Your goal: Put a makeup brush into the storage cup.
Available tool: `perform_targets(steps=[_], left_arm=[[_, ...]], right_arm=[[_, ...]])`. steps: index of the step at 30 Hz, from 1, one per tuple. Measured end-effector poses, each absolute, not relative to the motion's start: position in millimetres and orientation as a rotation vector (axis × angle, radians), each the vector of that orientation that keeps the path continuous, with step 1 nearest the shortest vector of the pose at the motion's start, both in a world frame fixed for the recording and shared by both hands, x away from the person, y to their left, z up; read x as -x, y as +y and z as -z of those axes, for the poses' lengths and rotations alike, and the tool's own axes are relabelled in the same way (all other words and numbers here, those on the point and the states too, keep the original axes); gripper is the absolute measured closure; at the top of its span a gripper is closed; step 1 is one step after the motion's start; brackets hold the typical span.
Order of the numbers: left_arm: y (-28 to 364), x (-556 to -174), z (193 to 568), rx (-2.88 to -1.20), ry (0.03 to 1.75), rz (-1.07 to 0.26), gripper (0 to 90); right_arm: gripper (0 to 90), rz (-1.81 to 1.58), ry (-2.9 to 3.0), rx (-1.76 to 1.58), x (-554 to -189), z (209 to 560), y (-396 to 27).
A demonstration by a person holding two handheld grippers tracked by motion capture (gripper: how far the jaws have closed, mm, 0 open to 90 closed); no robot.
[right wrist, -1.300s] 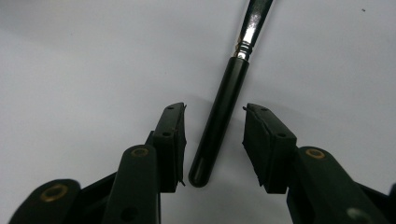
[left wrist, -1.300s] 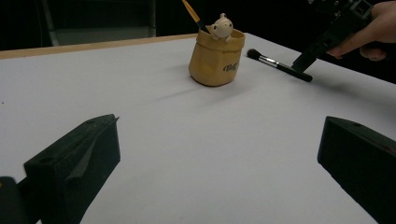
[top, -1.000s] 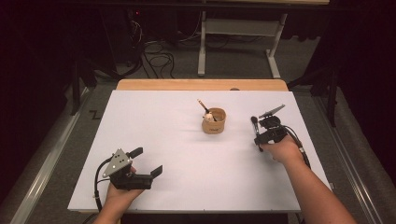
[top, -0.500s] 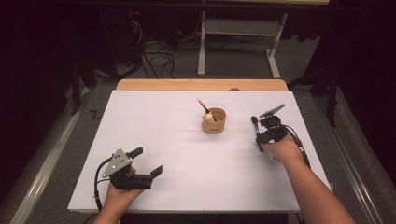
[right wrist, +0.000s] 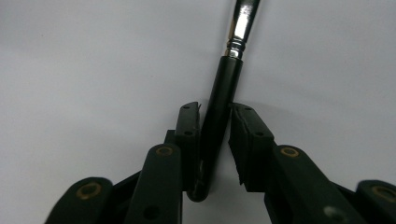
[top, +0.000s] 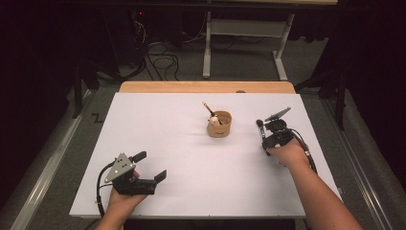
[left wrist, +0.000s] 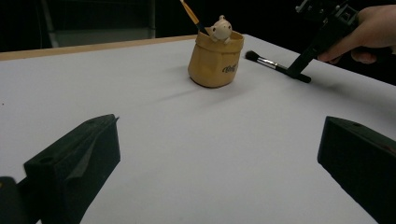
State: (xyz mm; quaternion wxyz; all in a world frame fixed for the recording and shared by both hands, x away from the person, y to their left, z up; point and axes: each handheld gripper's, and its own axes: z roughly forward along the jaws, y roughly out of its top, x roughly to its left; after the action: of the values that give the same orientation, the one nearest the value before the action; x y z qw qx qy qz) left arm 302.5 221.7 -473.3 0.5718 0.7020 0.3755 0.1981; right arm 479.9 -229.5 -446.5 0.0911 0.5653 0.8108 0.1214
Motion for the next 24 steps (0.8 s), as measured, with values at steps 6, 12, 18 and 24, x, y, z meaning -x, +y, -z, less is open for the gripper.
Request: perform_targets(steps=[6, 12, 18, 24], left_arm=[[221.4, -302.3, 473.2, -1.641, 0.88, -0.465, 0.2], [221.6, -302.4, 473.3, -1.645, 0.88, -0.465, 0.3], [221.7, -302.3, 473.1, -1.646, 0.881, -0.466, 0.3], [221.9, -302.3, 473.1, -1.643, 0.88, -0.467, 0.2]], right_arm=[[79.8, -0.333, 2.394, -1.662, -479.4, 447.3, -228.1], [80.4, -0.326, 2.392, -1.652, -478.8, 447.3, -226.7], [80.6, -0.322, 2.389, -1.651, -478.4, 447.1, -226.6], [80.6, -0.322, 2.388, -1.648, -477.8, 446.2, -226.3]])
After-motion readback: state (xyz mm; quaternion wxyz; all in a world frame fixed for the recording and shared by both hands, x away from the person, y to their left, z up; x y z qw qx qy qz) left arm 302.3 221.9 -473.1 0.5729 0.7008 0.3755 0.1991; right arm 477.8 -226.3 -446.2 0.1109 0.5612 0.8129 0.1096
